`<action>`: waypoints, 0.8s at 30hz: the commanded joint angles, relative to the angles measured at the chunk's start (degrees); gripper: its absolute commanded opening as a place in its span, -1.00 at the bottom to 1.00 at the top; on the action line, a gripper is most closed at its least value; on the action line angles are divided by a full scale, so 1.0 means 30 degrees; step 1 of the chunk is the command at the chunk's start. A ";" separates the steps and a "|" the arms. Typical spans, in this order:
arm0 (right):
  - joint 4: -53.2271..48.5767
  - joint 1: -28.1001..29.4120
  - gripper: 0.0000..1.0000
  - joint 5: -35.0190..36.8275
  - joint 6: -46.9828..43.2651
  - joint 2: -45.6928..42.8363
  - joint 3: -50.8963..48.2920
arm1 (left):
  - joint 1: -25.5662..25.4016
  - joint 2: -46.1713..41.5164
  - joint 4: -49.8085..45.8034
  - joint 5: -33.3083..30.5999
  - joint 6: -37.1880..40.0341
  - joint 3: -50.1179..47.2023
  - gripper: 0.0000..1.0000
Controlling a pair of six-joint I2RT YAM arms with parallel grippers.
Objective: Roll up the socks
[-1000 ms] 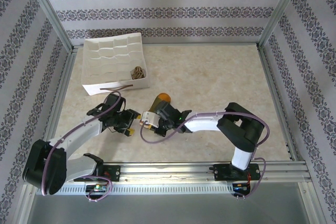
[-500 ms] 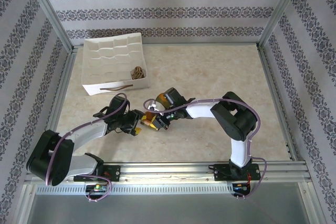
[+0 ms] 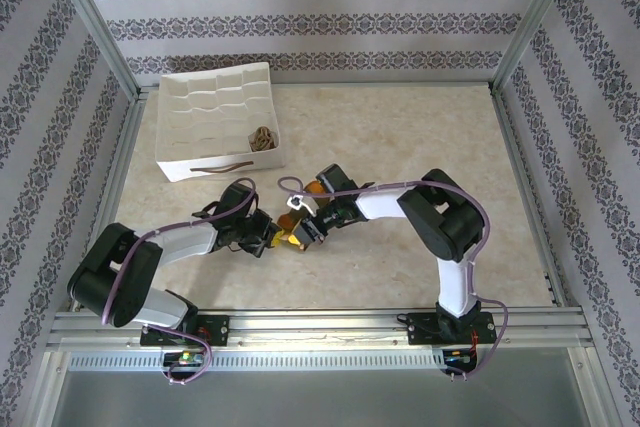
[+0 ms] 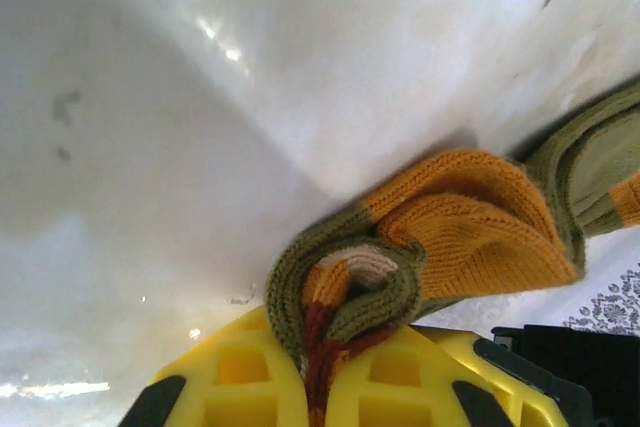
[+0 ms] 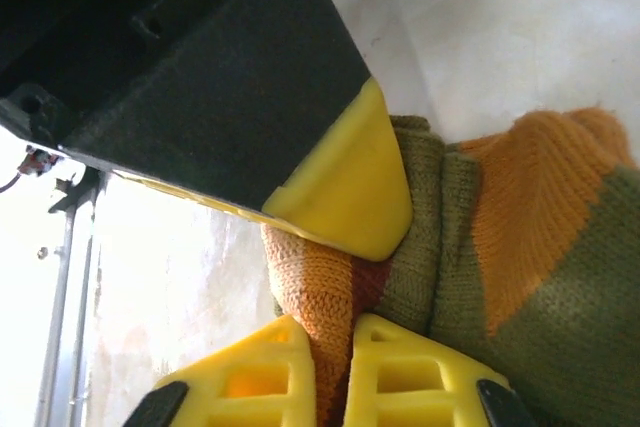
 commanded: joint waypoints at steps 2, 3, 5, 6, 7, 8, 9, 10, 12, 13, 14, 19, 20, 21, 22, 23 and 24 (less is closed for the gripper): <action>0.1316 0.1613 -0.39 0.7252 -0.2318 -0.3836 -0.3577 | -0.0763 -0.0359 -0.6550 -0.1234 -0.0073 0.0037 -1.00; 0.3089 0.2372 -0.23 0.9076 -0.2815 -0.5383 -0.4883 | -0.0829 -0.0437 -0.7278 -0.1362 -0.0245 0.0251 -1.00; 0.4926 0.3989 0.02 1.2256 -0.3926 -0.7517 -0.6524 | -0.0895 -0.0438 -0.8172 -0.1603 -0.0521 0.0719 -1.00; 0.4905 0.4841 0.06 1.3900 -0.4404 -0.8130 -0.6798 | -0.0927 -0.0326 -0.8578 -0.1721 -0.0651 0.0991 -1.00; 0.4684 0.5551 0.08 1.5079 -0.4635 -0.8423 -0.6843 | -0.0987 -0.0215 -0.8783 -0.1823 -0.0745 0.1217 -1.00; 0.4566 0.6402 0.09 1.6313 -0.4920 -0.8576 -0.6866 | -0.1016 -0.0044 -0.8971 -0.1875 -0.0804 0.1439 -1.00; 0.4592 0.7217 0.09 1.7601 -0.5283 -0.8501 -0.6927 | -0.1049 0.0164 -0.9220 -0.1893 -0.0845 0.1669 -1.00; 0.4600 0.7896 0.09 1.8516 -0.5650 -0.8338 -0.6860 | -0.1067 0.0344 -0.9370 -0.1899 -0.0849 0.1837 -1.00; 0.4614 0.9212 0.10 2.0718 -0.6270 -0.7451 -0.6363 | -0.1060 0.0697 -0.9410 -0.1785 -0.0878 0.2048 -1.00; 0.4486 0.9635 0.09 2.1471 -0.6675 -0.6968 -0.6038 | -0.1060 0.0816 -0.9449 -0.1763 -0.0921 0.2124 -1.00; 0.4453 1.0065 0.09 2.2375 -0.7111 -0.6394 -0.5625 | -0.1060 0.0959 -0.9376 -0.1718 -0.0961 0.2154 -1.00; 0.4123 1.0717 0.02 2.5070 -0.8456 -0.3993 -0.3941 | -0.1060 0.1459 -0.9338 -0.1559 -0.0795 0.2637 -1.00; 0.4046 1.0730 -0.01 2.5584 -0.8613 -0.3557 -0.3696 | -0.1060 0.1509 -0.9367 -0.1542 -0.0685 0.2711 -1.00; 0.4091 1.0717 -0.04 2.6206 -0.8784 -0.3082 -0.3424 | -0.1060 0.1573 -0.9390 -0.1486 -0.0646 0.2759 -1.00; 0.4069 1.0689 -0.08 2.6572 -0.8954 -0.2780 -0.3237 | -0.1064 0.1579 -0.9409 -0.1469 -0.0616 0.2774 -1.00; 0.4005 1.0666 -0.13 2.6839 -0.9115 -0.2448 -0.3102 | -0.1061 0.1581 -0.9413 -0.1436 -0.0578 0.2759 -1.00; 0.3831 1.0633 -0.19 2.6949 -0.9230 -0.2150 -0.2944 | -0.1060 0.1553 -0.9397 -0.1410 -0.0558 0.2746 -1.00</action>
